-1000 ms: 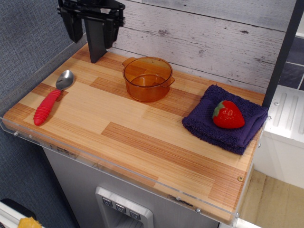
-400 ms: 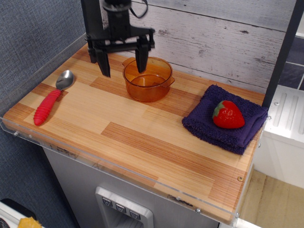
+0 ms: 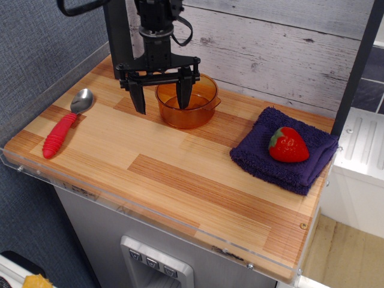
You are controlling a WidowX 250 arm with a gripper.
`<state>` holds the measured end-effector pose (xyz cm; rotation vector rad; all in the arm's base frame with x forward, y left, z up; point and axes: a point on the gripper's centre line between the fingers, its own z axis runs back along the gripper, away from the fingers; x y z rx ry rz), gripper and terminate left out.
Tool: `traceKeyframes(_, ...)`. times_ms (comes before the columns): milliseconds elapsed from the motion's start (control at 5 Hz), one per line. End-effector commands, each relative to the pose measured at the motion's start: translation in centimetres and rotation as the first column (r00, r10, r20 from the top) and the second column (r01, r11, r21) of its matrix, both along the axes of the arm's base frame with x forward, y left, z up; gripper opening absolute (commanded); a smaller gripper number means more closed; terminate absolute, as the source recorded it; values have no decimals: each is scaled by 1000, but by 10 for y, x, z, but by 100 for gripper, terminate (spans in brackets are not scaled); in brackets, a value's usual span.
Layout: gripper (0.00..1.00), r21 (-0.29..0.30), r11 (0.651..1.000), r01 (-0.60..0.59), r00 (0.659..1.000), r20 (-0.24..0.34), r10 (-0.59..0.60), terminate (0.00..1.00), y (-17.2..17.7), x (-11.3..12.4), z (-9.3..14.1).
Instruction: Slide the orange pot to the front of the table near the red spoon.
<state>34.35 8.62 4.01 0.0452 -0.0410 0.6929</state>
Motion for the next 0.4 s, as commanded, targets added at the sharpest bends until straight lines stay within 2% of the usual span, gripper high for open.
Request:
traceKeyframes(0, 0, 12, 1000, 13, 999, 39, -13, 0, 11, 8, 1)
traceKeyframes(200, 0, 4, 1000, -1, 998, 60, 1, 0, 12, 7, 3)
